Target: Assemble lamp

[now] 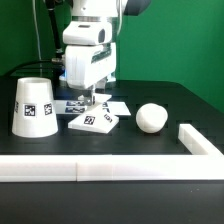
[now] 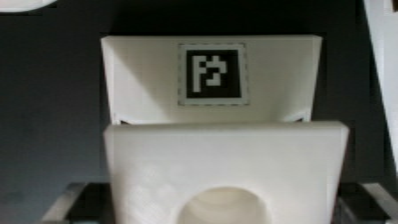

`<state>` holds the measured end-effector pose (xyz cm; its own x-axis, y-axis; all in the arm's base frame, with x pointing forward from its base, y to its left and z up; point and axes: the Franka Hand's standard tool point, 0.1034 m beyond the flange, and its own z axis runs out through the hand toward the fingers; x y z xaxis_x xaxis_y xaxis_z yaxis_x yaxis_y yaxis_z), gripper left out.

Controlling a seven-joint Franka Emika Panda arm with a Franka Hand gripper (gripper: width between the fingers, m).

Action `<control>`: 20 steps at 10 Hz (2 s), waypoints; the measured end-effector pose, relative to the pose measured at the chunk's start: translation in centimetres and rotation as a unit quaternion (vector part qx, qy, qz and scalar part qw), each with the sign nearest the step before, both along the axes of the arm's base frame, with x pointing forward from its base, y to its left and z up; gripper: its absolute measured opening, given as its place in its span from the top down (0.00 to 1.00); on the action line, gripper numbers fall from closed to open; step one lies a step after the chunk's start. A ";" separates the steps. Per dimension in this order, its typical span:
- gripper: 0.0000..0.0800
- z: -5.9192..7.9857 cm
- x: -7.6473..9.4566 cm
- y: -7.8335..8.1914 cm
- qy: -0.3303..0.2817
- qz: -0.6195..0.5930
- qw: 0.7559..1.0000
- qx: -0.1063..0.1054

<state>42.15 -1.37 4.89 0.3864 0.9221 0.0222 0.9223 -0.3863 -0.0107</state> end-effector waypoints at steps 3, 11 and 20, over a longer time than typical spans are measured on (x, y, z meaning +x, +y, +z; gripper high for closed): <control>0.33 0.0 2.4 0.1 -0.004 0.001 1.000 0.002; 0.33 0.1 8.1 0.8 -0.012 -0.124 0.992 0.012; 0.33 0.3 13.0 7.4 -0.018 -0.502 0.863 0.047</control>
Offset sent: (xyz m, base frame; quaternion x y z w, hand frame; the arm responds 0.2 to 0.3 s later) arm 0.0441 0.0056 -0.0069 0.0129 -0.0050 -0.0047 0.9999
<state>55.13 6.04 5.20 0.9874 0.1163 0.1075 0.1235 -0.9904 -0.0627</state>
